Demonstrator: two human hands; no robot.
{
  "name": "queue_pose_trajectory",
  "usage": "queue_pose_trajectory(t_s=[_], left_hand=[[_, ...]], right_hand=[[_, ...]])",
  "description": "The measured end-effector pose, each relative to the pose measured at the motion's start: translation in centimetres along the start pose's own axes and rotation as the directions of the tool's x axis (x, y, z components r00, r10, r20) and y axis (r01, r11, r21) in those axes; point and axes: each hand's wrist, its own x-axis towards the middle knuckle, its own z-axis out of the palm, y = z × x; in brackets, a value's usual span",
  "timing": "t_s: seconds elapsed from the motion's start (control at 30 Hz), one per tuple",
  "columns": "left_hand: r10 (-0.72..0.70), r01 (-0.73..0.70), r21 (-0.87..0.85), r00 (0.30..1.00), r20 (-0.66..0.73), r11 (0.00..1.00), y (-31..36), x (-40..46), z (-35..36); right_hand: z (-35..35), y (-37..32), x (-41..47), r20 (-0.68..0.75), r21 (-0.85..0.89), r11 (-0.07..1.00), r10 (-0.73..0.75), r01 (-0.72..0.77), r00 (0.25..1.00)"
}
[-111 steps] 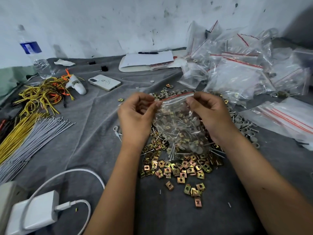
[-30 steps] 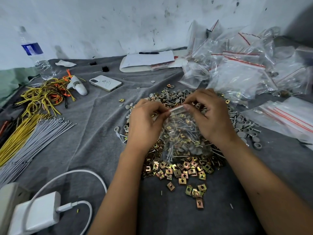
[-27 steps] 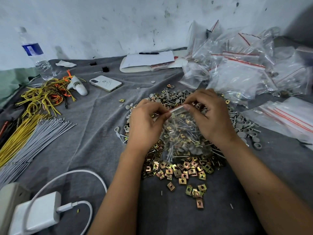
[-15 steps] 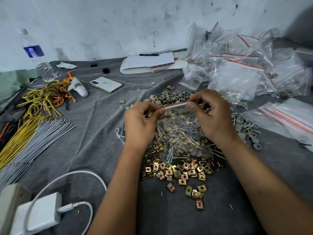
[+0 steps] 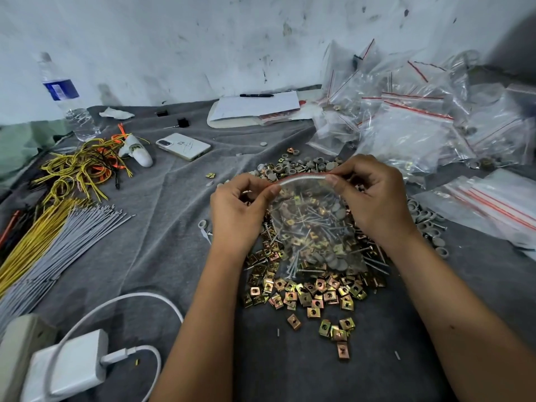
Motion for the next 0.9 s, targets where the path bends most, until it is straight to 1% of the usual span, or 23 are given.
queue_pose_trajectory(t_s=[0.07, 0.13, 0.2, 0.33, 0.43, 0.53, 0.6, 0.67, 0.8, 0.9], left_hand=[[0.094, -0.101, 0.101, 0.993, 0.07, 0.99, 0.3, -0.2, 0.2], [0.221, -0.241, 0.203, 0.968, 0.12, 0.949, 0.4, -0.2, 0.5], [0.279, -0.302, 0.249, 0.952, 0.123, 0.92, 0.3, -0.2, 0.8], [0.303, -0.326, 0.235, 0.944, 0.13, 0.916, 0.3, -0.2, 0.8], [0.323, -0.344, 0.246, 0.938, 0.122, 0.906, 0.1, -0.1, 0.7], [0.368, -0.393, 0.351, 0.919, 0.138, 0.85, 0.1, -0.2, 0.8], [0.425, -0.46, 0.364, 0.888, 0.178, 0.81, 0.2, -0.3, 1.3], [0.455, -0.491, 0.353, 0.871, 0.183, 0.797, 0.1, -0.4, 1.7], [0.454, -0.488, 0.348, 0.873, 0.181, 0.8, 0.3, -0.5, 1.8], [0.426, -0.468, 0.371, 0.884, 0.194, 0.802, 0.4, -0.7, 1.8]], right_hand=[[0.2, -0.2, -0.1, 0.049, -0.042, 0.998, -0.047, 0.049, 0.998], [0.6, -0.3, -0.2, 0.092, -0.078, 0.993, -0.084, 0.091, 0.992], [0.9, -0.4, -0.2, 0.107, -0.09, 0.991, -0.093, 0.103, 0.99], [0.7, -0.5, -0.1, 0.087, -0.077, 0.989, -0.118, 0.124, 0.989], [0.6, -0.5, -0.1, 0.111, -0.087, 0.987, -0.123, 0.133, 0.986], [0.7, -0.7, -0.2, 0.145, -0.141, 0.974, -0.155, 0.176, 0.977], [0.9, -1.0, -0.3, 0.167, -0.153, 0.967, -0.176, 0.202, 0.97], [1.1, -1.1, -0.3, 0.171, -0.158, 0.963, -0.19, 0.218, 0.967], [1.0, -1.0, -0.2, 0.162, -0.171, 0.962, -0.187, 0.214, 0.969], [1.0, -1.0, -0.2, 0.206, -0.17, 0.964, -0.17, 0.206, 0.964]])
